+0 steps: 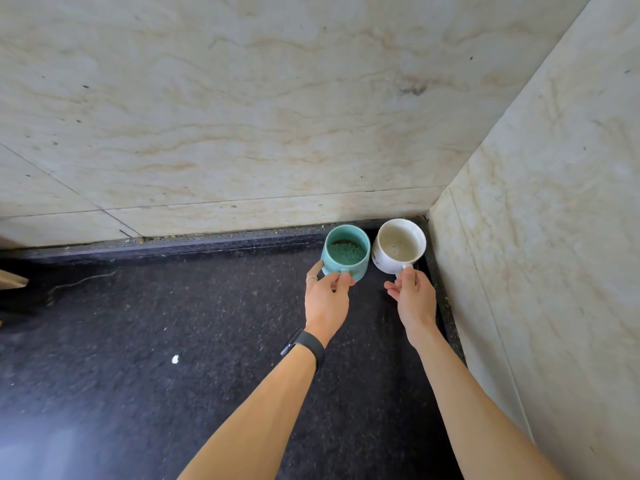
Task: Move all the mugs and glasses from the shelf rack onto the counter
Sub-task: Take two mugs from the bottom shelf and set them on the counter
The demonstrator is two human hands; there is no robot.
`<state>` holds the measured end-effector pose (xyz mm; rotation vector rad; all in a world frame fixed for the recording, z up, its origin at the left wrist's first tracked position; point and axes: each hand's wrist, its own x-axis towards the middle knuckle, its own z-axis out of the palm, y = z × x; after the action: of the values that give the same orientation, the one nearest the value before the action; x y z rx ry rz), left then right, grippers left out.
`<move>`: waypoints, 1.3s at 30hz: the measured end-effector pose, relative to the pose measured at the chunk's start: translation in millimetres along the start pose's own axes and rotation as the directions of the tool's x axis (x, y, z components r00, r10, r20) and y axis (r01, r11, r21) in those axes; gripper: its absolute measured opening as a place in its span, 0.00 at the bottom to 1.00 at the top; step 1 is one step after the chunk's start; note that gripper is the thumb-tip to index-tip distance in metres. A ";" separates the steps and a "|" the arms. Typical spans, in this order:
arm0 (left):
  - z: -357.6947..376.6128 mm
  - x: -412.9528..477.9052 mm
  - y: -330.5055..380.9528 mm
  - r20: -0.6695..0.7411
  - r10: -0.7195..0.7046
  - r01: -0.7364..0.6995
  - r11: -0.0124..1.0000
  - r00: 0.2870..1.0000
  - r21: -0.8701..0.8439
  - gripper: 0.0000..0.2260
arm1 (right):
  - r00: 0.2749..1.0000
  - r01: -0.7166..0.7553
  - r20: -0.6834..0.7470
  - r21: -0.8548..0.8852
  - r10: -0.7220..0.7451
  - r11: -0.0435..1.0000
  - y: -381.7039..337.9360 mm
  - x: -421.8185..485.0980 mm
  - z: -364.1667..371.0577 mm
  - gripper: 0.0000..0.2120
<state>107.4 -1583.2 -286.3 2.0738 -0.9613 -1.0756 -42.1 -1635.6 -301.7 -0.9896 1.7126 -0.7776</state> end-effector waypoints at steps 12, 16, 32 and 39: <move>8.4 -1.4 10.6 -0.015 0.021 -0.021 0.999 1.000 -0.034 0.13 | 1.000 0.027 -0.012 -0.086 -0.028 0.996 -1.7 -1.4 -10.9 0.16; 8.9 -1.6 12.2 -0.022 0.014 -0.015 0.999 1.000 -0.029 0.14 | 1.000 0.022 -0.018 -0.073 -0.024 0.997 -4.2 1.4 -11.0 0.15; 26.5 -7.8 15.2 -0.120 0.044 -0.043 0.999 0.992 0.015 0.18 | 0.998 0.057 -0.002 -0.087 -0.058 0.995 -7.3 -4.1 -5.8 0.17; 2.3 -14.5 19.9 0.042 0.002 -0.007 0.993 0.999 0.114 0.17 | 0.999 -0.017 -0.043 -0.051 0.015 0.999 -16.0 -36.6 -24.4 0.19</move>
<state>93.1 -1582.9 -266.1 2.1469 -1.0698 -1.0890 -53.9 -1609.3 -264.7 -0.9998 1.7827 -0.7521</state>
